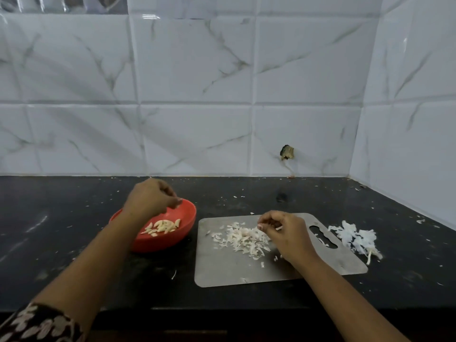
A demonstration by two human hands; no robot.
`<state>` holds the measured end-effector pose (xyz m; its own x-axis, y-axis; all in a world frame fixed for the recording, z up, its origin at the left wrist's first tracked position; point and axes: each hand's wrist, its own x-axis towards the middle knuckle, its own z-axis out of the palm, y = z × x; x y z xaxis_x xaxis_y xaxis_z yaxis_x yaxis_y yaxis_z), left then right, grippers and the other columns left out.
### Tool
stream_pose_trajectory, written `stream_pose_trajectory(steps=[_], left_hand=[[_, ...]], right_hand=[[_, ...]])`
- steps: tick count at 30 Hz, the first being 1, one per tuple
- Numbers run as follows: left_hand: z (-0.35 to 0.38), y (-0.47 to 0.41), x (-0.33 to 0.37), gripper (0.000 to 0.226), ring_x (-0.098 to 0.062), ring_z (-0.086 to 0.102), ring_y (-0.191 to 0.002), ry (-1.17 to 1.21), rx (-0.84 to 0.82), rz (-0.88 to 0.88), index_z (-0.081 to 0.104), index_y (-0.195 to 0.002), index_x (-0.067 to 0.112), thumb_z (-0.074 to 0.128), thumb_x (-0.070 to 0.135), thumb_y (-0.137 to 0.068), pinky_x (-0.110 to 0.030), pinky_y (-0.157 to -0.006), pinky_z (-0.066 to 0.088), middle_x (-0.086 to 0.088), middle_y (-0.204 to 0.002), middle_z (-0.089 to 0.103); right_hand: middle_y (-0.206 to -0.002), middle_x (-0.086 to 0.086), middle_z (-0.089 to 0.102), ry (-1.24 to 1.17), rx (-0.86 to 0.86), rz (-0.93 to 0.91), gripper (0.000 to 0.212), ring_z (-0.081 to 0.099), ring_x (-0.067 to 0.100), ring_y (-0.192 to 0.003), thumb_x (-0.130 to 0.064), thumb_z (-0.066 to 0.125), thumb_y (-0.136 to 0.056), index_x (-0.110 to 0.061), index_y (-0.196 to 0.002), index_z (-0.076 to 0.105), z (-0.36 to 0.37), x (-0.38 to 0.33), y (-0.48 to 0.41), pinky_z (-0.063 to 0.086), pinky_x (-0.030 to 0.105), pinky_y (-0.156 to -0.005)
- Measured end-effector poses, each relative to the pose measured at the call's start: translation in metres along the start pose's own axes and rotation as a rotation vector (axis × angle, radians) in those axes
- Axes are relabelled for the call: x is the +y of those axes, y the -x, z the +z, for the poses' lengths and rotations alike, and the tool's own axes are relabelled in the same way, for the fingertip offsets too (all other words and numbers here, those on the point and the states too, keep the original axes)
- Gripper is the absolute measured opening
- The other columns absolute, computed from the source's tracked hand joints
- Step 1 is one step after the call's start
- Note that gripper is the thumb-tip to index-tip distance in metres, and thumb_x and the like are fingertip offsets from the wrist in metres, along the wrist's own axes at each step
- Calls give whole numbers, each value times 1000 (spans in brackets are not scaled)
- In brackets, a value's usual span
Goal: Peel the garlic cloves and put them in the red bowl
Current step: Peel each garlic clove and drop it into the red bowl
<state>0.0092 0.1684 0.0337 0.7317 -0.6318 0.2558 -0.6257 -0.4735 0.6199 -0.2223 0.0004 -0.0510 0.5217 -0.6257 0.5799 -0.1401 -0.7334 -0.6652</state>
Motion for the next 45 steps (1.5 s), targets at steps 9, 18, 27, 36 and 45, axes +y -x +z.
stream_pose_trajectory(steps=[9, 18, 27, 36, 45], left_hand=[[-5, -13, -33, 16, -14, 66, -58, -149, -30, -79, 72, -72, 21, 72, 8, -81, -25, -58, 52, 3, -66, 69], [26, 15, 28, 20, -3, 63, -73, 115, 159, 265, 63, -68, 29, 79, 20, -76, -23, -74, 50, 15, -69, 65], [99, 51, 61, 14, -1, 62, -79, 139, -144, 474, 69, -96, 21, 63, 10, -88, -20, -81, 52, 8, -94, 70], [110, 54, 60, 13, 9, 53, -69, 127, -136, 442, 68, -101, 24, 65, 17, -90, 8, -63, 30, 14, -96, 67], [122, 59, 62, 27, 2, 63, -79, 304, -180, 486, 65, -116, 29, 65, 25, -90, -11, -72, 49, 16, -89, 67]], right_hand=[[-82, -12, 67, 34, 68, 23, 16, 61, 0, -76, -5, 63, -90, -19, -88, 71, -9, -1, -7, 45, 6, -64], [-117, 7, 67, 343, -119, 286, 32, 56, 10, -95, 5, 50, -94, -10, -114, 68, -66, 25, -28, 41, 20, -88], [-110, 2, 68, 647, -313, 222, 27, 63, 17, -97, -7, 51, -95, -23, -106, 70, -34, 16, -19, 48, 23, -87], [-88, 1, 65, 538, -113, 205, 29, 51, 5, -61, -1, 48, -93, -22, -98, 68, -40, 19, -11, 42, 22, -61], [-78, 1, 68, 51, 47, 186, 25, 64, 2, -66, 3, 58, -90, -20, -82, 64, -19, -6, -3, 53, 12, -64]])
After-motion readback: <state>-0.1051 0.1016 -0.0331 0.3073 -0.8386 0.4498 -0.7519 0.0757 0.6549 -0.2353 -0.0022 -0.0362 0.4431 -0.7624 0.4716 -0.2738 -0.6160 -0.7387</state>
